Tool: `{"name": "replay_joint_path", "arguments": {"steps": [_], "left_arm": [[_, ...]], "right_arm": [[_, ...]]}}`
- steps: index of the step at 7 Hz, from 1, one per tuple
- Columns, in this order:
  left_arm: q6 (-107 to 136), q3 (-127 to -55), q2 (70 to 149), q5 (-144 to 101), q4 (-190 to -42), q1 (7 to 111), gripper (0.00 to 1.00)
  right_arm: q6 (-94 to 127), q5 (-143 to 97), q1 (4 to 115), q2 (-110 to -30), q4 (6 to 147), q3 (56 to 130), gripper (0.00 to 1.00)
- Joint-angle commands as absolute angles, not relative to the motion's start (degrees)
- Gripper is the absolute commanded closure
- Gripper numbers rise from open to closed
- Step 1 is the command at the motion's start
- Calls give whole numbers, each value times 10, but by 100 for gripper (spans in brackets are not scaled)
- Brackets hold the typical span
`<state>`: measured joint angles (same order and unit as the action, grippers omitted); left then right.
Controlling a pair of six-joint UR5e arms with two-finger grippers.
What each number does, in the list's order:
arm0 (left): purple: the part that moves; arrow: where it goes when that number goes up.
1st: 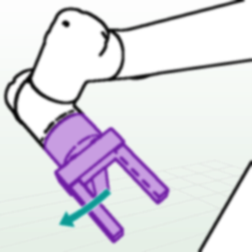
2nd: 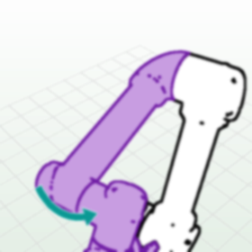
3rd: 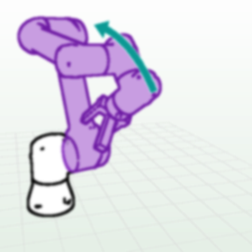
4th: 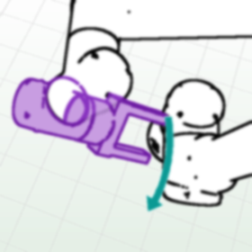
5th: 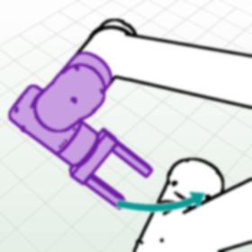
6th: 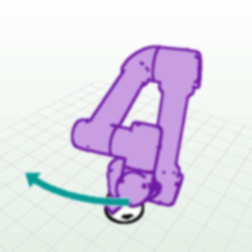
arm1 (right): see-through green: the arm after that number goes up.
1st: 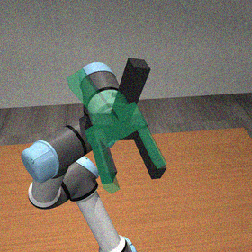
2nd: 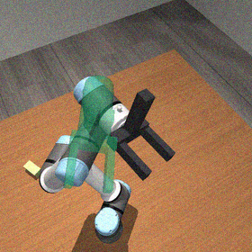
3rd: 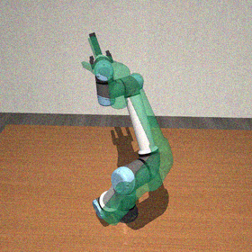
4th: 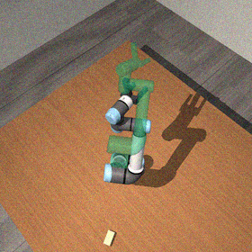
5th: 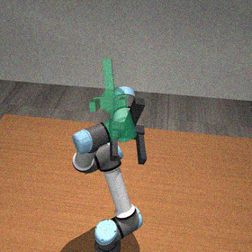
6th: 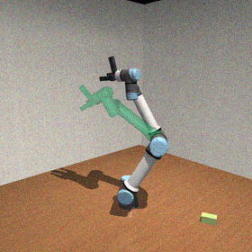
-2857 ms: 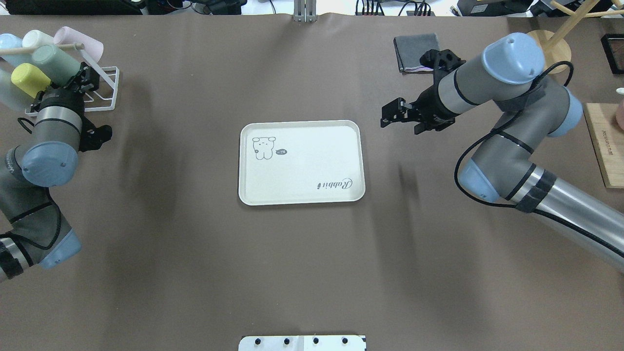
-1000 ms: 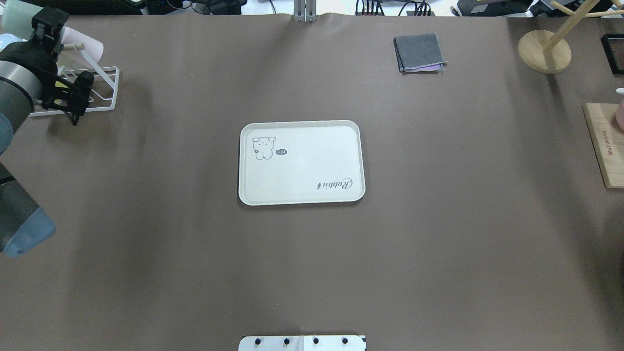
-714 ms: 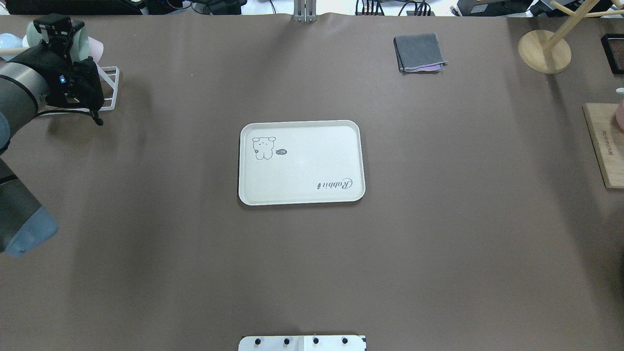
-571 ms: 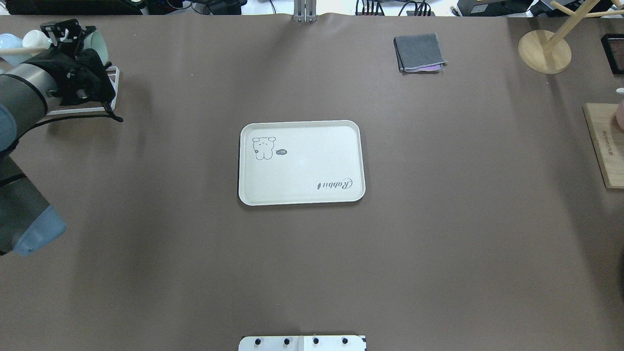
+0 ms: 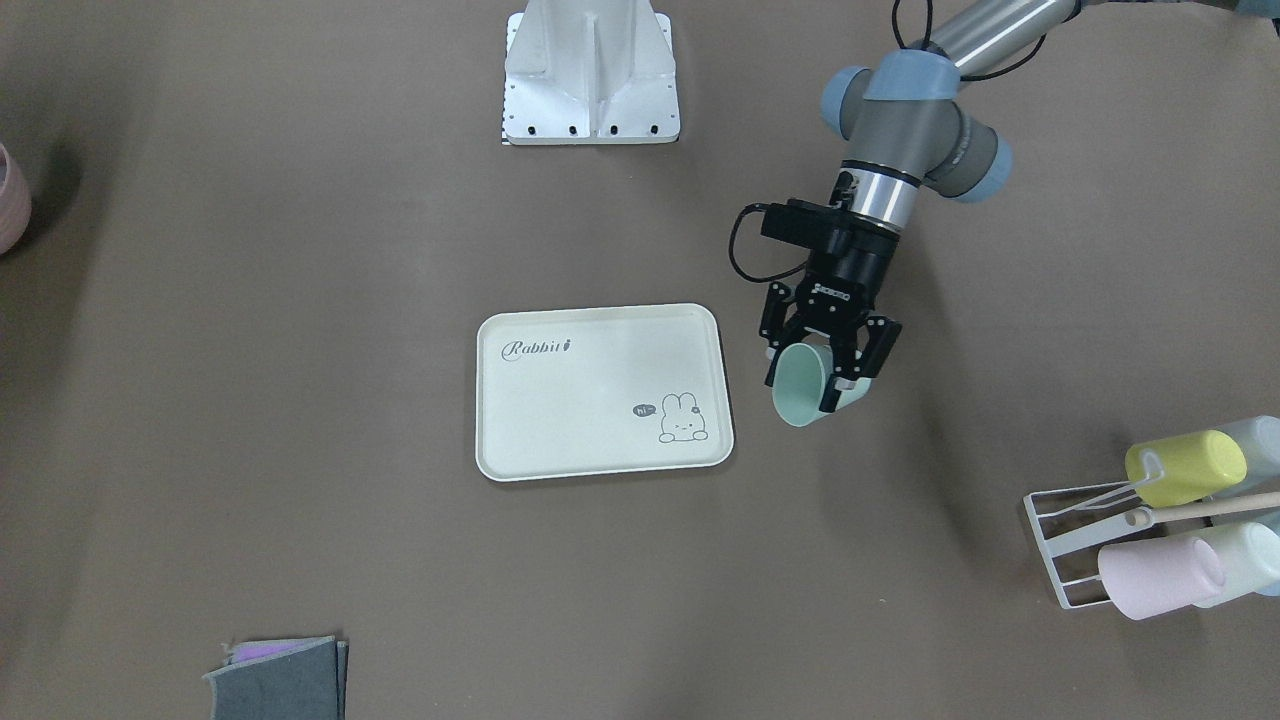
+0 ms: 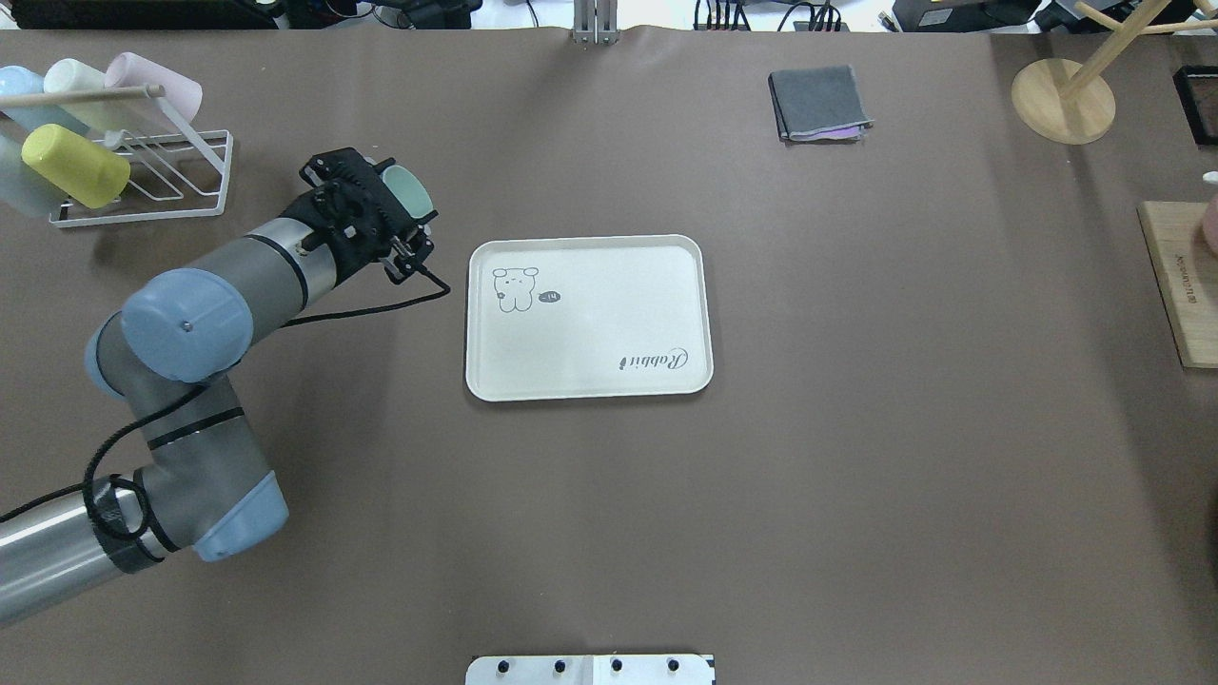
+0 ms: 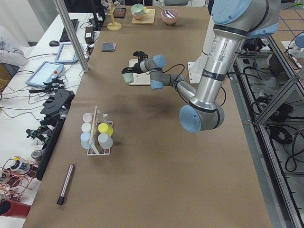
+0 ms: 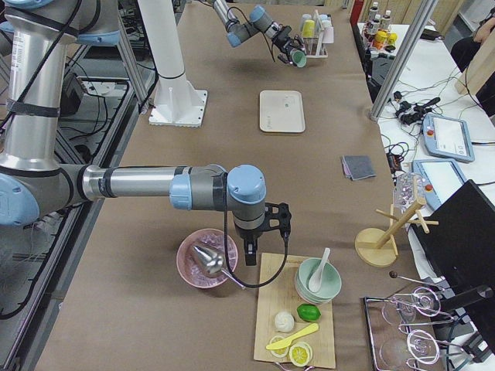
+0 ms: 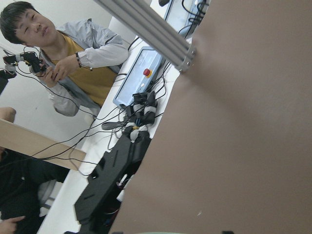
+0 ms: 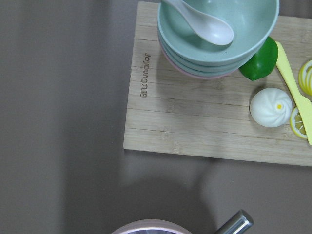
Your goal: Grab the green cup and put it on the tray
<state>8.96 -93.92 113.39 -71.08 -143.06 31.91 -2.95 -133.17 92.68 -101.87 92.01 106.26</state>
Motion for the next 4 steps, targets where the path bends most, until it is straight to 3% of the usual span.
{"name": "replay_joint_path", "arguments": {"steps": [1, 4], "left_arm": [[154, -917, 1179, -645, -1432, 258, 30], [257, -848, 1215, -567, -1478, 206, 30]], "right_arm": [[12, -1332, 927, -1002, 920, 1062, 0], [11, -1349, 927, -1023, 911, 1049, 0]]}}
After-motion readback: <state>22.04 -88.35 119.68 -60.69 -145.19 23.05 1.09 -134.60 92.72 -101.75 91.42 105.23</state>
